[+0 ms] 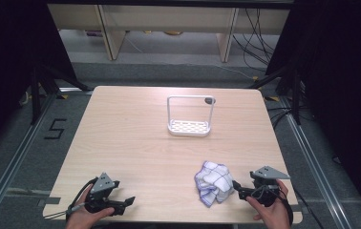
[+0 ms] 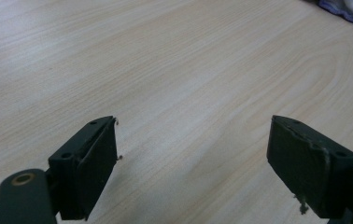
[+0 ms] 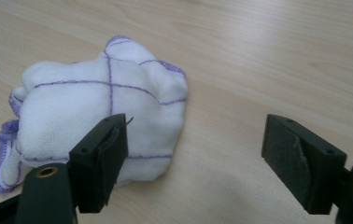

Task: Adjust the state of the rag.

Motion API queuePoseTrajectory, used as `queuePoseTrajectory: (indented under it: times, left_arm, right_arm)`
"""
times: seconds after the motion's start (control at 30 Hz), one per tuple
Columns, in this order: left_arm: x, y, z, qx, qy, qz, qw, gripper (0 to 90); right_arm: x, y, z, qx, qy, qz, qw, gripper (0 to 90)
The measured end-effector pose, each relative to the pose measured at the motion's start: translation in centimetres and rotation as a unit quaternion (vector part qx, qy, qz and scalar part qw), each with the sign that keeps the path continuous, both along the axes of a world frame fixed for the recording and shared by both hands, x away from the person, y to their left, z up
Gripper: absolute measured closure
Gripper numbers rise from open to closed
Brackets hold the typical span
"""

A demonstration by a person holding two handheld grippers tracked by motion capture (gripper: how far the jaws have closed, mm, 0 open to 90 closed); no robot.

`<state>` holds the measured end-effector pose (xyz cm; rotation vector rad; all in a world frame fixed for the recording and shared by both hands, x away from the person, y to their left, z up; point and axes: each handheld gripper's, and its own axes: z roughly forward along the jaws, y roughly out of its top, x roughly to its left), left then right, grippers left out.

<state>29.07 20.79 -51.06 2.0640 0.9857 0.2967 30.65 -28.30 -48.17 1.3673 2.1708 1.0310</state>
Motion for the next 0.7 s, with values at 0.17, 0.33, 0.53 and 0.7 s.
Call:
queuePoseTrajectory:
  times: [0.17, 0.33, 0.53, 0.7]
  left_arm:
    - [0.0, 0.0, 0.0, 0.001, -0.002, 0.006, 1.0, 15.5]
    - [0.2, 0.2, 0.1, 0.001, -0.003, 0.005, 1.0, 15.4]
    - [0.2, 0.1, 0.1, 0.001, -0.003, 0.011, 0.9999, 15.4]
    - [0.3, 0.1, 0.0, -0.001, -0.002, 0.013, 0.9999, 15.5]
  right_arm:
    - [-0.1, 0.0, 0.7, 0.002, -0.02, 0.01, 0.9997, 22.8]
    - [-0.4, 1.1, 2.4, 0.004, -0.032, 0.042, 0.9986, 30.0]
    - [-0.4, 3.0, 3.4, -0.007, -0.032, 0.074, 0.9967, 35.7]
    - [-0.1, 4.6, 3.8, -0.024, -0.025, 0.105, 0.9939, 40.2]
